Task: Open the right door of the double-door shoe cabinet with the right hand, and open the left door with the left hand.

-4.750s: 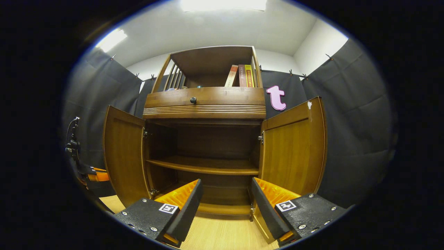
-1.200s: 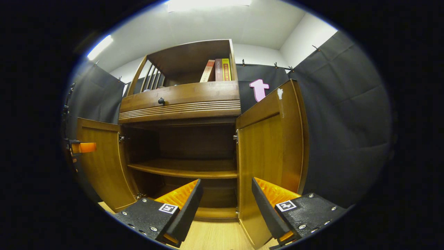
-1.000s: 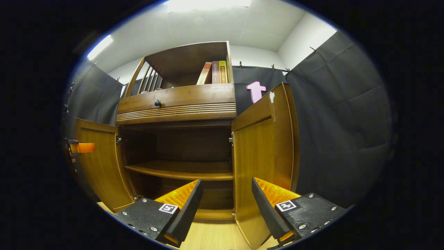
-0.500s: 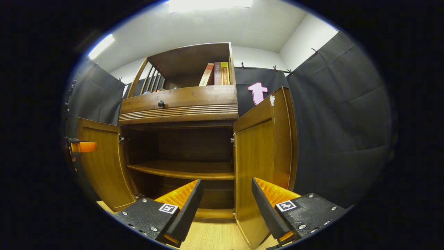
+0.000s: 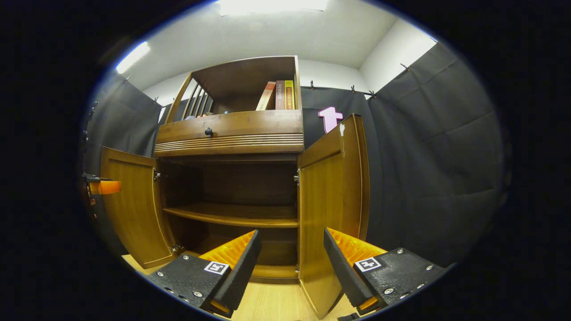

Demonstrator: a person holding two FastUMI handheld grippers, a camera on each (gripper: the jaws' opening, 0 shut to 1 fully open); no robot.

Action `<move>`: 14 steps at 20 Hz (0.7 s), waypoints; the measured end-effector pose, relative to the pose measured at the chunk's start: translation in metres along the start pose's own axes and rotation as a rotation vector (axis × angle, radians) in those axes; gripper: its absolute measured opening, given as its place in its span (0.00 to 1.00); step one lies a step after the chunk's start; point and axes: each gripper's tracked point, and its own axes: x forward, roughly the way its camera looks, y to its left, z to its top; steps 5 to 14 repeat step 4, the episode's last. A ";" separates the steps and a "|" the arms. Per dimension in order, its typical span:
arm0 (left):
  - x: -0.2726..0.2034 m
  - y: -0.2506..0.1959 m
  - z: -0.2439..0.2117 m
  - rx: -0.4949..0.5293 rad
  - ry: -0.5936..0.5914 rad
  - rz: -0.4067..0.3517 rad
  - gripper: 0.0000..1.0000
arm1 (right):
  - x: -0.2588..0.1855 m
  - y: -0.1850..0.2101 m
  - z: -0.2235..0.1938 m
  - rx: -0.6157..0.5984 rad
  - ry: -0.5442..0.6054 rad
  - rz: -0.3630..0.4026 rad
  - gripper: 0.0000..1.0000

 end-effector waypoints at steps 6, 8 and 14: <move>-0.009 -0.008 -0.002 0.003 0.008 0.004 0.96 | -0.010 -0.002 0.003 -0.005 -0.012 0.008 0.98; -0.009 -0.008 -0.002 0.003 0.008 0.004 0.96 | -0.010 -0.002 0.003 -0.005 -0.012 0.008 0.98; -0.009 -0.008 -0.002 0.003 0.008 0.004 0.96 | -0.010 -0.002 0.003 -0.005 -0.012 0.008 0.98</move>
